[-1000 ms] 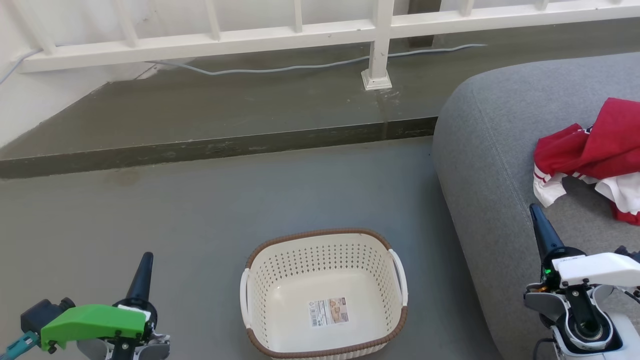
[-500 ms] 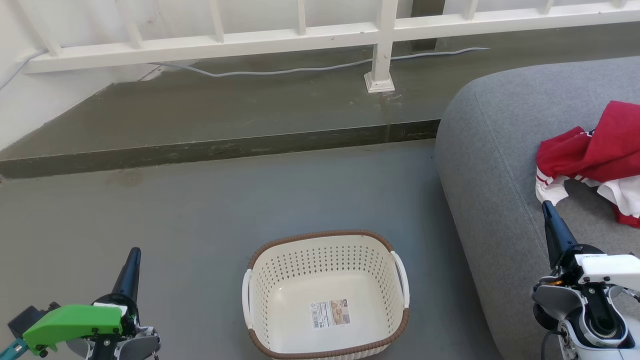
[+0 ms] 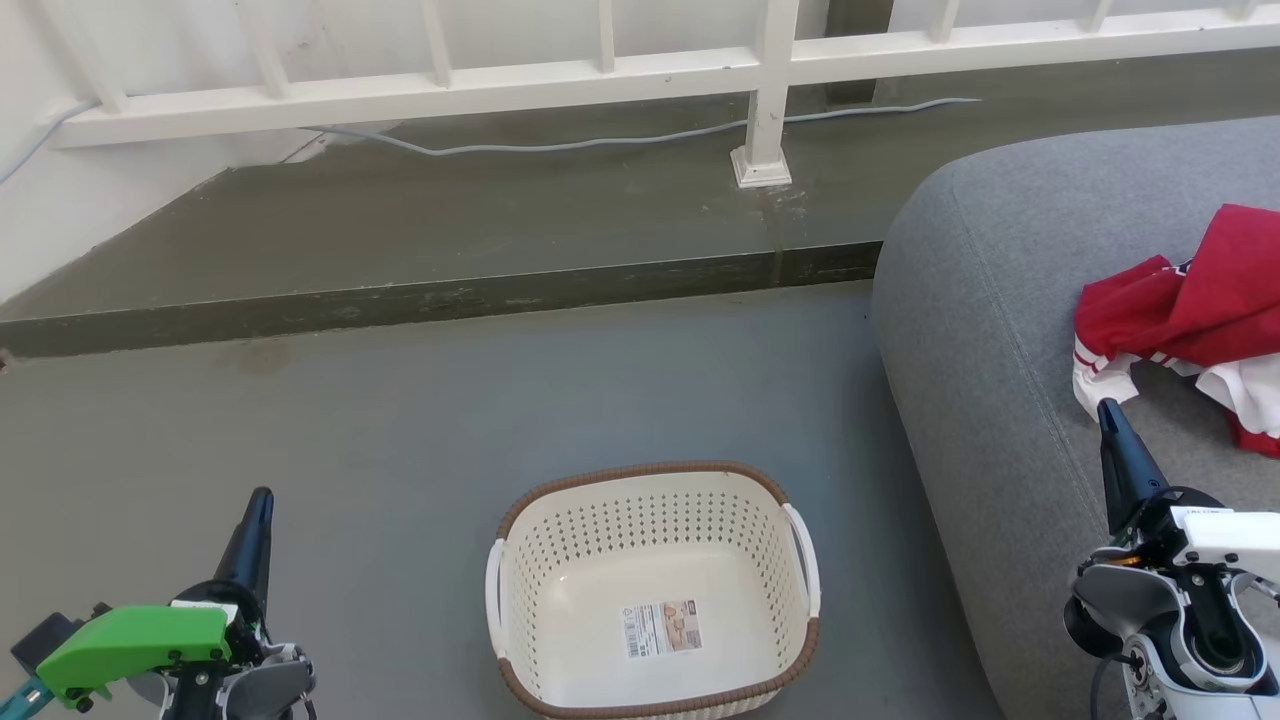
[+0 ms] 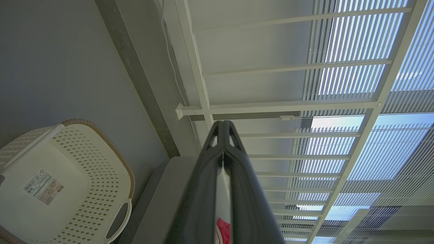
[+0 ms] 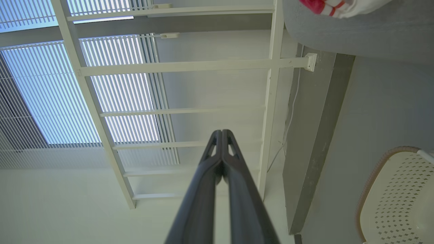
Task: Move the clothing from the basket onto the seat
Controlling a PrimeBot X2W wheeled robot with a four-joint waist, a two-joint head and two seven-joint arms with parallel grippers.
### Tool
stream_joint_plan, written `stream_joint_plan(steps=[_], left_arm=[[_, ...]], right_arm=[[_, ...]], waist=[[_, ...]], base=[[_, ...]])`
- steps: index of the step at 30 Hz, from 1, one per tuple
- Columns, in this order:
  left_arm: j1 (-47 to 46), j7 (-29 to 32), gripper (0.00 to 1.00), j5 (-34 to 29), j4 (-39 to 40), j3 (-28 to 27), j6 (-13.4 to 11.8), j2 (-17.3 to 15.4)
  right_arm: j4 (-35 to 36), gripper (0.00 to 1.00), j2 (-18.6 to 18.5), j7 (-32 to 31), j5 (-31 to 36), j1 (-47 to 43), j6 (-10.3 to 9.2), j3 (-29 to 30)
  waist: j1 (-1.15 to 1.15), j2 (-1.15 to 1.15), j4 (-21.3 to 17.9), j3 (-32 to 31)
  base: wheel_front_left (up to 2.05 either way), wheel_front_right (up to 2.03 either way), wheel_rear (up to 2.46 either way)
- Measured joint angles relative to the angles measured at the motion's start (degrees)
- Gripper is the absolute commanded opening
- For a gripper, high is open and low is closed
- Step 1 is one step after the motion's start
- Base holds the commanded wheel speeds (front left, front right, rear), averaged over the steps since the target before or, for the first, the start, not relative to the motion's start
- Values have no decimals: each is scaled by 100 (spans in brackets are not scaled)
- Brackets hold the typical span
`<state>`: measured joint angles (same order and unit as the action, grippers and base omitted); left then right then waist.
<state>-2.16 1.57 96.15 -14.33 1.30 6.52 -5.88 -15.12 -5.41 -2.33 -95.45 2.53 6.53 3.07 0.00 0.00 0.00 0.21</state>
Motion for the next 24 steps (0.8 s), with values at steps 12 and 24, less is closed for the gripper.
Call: stream_joint_plan(steps=[12, 24], left_arm=[[-22, 25, 0, 0, -26, -10, 2, 1], [-24, 44, 0, 0, -65, -32, 3, 2]], right_arm=[[-20, 0, 1, -25, 0, 55, 1, 4], [-42, 0, 2, -26, 0, 55, 1, 10]], waist=[[0, 0, 0, -2], [0, 0, 0, -3]], base=[[0, 0, 0], [0, 0, 0]])
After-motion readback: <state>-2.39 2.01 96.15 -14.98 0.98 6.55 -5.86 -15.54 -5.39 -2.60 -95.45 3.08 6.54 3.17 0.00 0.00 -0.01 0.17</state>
